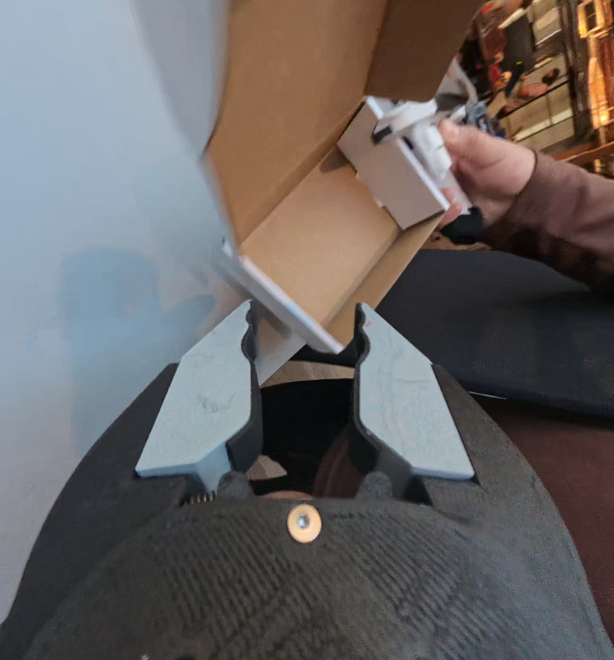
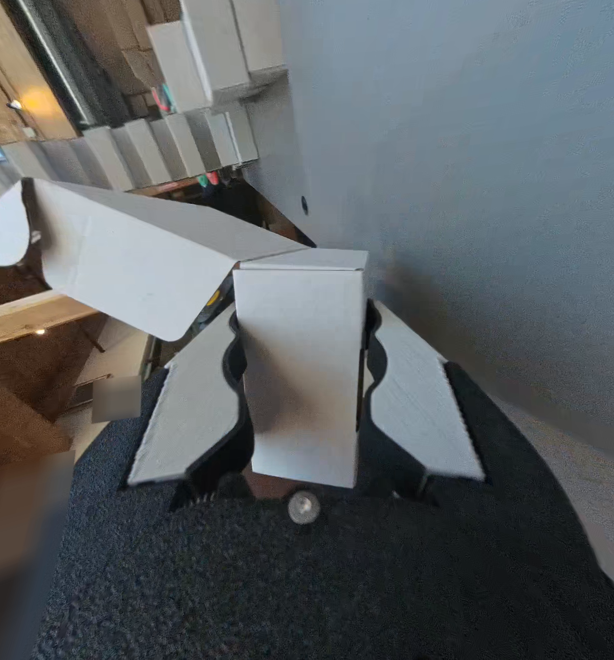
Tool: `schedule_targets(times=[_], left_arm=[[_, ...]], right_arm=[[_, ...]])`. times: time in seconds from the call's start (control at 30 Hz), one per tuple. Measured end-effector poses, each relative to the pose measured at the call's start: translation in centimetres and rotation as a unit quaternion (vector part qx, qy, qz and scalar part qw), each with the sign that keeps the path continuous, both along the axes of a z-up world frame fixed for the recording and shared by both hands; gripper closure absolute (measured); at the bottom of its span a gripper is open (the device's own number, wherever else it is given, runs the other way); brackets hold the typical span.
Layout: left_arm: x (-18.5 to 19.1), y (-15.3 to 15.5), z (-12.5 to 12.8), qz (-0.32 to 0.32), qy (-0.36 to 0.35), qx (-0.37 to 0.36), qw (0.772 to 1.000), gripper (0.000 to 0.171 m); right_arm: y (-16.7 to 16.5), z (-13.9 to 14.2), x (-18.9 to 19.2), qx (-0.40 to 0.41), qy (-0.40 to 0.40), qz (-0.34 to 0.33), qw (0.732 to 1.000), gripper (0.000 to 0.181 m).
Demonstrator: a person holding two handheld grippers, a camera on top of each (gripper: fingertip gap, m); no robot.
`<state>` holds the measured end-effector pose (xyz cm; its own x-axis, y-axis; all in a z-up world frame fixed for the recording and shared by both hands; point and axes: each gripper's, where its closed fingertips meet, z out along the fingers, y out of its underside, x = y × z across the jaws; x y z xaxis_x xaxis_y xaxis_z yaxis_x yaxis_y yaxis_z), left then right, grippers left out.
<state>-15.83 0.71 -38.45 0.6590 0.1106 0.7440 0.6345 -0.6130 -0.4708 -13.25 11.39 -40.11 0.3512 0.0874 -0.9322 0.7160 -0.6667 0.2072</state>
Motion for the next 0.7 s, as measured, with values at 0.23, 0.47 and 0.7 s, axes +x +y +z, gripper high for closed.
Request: schedule_targets(times=[0.23,0.47,0.7], left_arm=[[-4.0,-0.8,-2.3,0.042,0.056,-0.058,0.996,0.133],[-8.2,-0.2,-0.4,0.058,0.184,-0.094,0.977,0.123],[-5.7,-4.2,-2.5,0.046,0.385,-0.171,0.906,0.085]], right_arm=[[-0.8,-2.0,-4.3,0.235,0.011,0.140,0.962,0.117],[5.2,-2.9,-1.7,0.477,-0.032,0.248,0.843,0.099],[5.9,0.5,4.8,0.638,-0.002,0.360,0.681,0.107]])
